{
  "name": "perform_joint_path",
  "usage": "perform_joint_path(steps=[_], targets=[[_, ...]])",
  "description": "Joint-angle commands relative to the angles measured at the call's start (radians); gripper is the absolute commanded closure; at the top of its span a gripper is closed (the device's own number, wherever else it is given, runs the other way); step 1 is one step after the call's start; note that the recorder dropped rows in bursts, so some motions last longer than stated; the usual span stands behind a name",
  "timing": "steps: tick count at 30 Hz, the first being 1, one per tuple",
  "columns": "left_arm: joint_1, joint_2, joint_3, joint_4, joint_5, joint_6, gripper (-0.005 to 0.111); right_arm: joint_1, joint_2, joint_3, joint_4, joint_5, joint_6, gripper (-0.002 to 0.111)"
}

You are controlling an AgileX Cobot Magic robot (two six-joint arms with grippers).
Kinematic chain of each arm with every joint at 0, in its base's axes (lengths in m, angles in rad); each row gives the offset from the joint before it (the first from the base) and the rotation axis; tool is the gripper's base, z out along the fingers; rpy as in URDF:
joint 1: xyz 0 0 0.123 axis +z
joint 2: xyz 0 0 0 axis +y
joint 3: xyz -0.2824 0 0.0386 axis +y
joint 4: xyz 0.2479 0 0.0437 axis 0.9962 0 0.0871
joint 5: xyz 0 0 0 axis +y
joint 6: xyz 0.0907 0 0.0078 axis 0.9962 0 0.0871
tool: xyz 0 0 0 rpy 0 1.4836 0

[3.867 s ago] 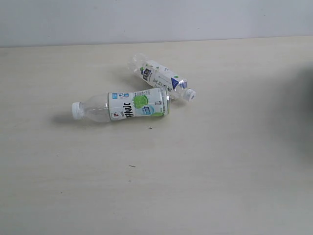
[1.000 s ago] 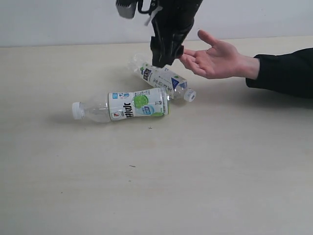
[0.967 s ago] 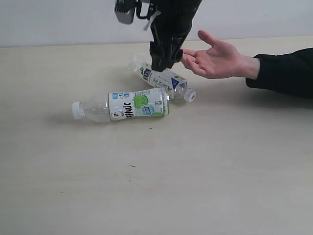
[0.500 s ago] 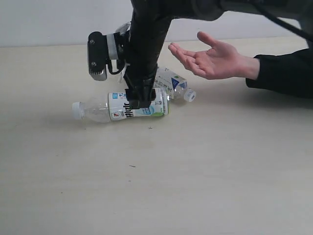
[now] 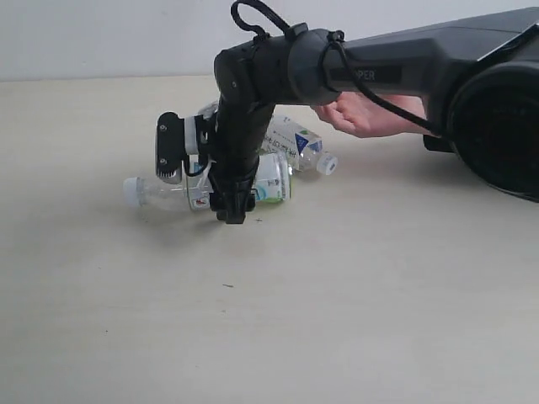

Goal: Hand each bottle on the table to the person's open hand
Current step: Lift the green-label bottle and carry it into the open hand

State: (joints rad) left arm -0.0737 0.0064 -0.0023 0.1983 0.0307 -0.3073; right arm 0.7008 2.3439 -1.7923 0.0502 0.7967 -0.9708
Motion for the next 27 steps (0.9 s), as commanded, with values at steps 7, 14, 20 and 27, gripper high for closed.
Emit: perform_joint_path(steps=[7,14,20,27], targets=[[0.002,-0.006,0.002,-0.004,-0.002,0.001,0.107,0.003,-0.058,-0.009,0.080,0.151,0.156,0.108],[0.002,-0.006,0.002,-0.004,-0.002,0.001,0.107,0.020,-0.255,-0.009,0.200,0.235,0.192,0.108],[0.002,-0.006,0.002,-0.004,-0.002,0.001,0.107,0.018,-0.457,-0.009,0.026,0.282,0.423,0.108],[0.002,-0.006,0.002,-0.004,-0.002,0.001,0.107,-0.104,-0.643,-0.009,-0.239,0.399,0.700,0.108]])
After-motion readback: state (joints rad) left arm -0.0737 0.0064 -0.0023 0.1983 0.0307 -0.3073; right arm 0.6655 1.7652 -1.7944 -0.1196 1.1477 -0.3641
